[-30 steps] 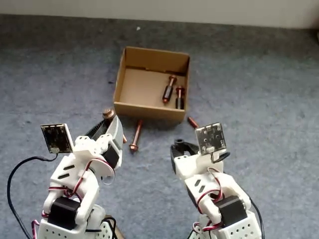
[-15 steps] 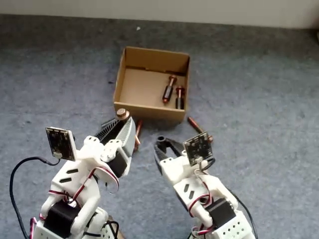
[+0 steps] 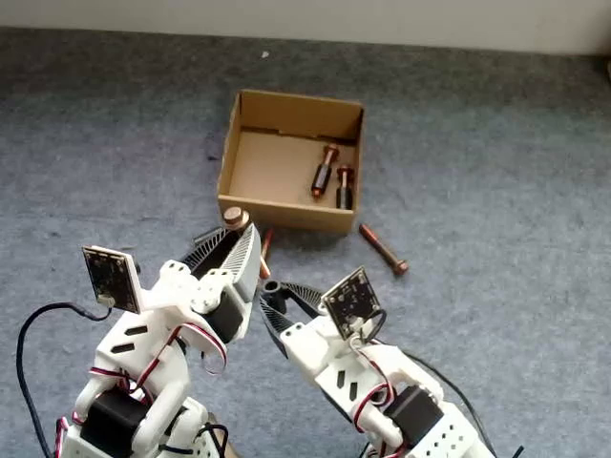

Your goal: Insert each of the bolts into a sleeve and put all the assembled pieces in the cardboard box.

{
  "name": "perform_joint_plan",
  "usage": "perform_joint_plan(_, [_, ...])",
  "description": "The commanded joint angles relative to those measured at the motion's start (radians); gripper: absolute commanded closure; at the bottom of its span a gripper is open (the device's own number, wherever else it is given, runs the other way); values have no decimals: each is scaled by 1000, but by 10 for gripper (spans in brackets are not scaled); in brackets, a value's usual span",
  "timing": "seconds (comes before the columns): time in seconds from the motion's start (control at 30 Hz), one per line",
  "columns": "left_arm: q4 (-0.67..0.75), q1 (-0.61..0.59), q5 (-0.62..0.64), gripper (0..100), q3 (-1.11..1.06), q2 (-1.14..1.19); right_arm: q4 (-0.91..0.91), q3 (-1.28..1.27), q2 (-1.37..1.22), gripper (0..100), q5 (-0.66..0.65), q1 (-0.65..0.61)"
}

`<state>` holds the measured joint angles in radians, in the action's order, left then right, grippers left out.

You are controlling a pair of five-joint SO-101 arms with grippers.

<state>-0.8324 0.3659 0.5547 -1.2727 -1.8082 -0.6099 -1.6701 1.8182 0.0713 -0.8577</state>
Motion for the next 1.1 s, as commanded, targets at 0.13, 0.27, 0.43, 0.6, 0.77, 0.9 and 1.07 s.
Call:
perform_joint_plan(0.13, [6,13,-8,994,-10,-10,154,-74,18,993,-221,-13])
perform_joint_plan(0.27, [6,12,-8,994,-21,-12,170,-76,18,993,-235,-13])
perform_joint_plan(0.43, [5,13,-8,994,-22,-12,170,-76,18,993,-235,-7])
perform_joint_plan(0.6, [-77,36,-12,994,-22,-12,170,-76,18,993,-235,-5])
perform_joint_plan(0.77, [-204,139,-172,989,-28,-12,170,-76,18,993,-233,-5])
perform_joint_plan(0.9, [-244,150,-176,988,-28,-12,170,-76,18,993,-233,-5])
perform_joint_plan(1.07, [-322,150,-176,854,-27,-12,170,-76,18,993,-233,-5])
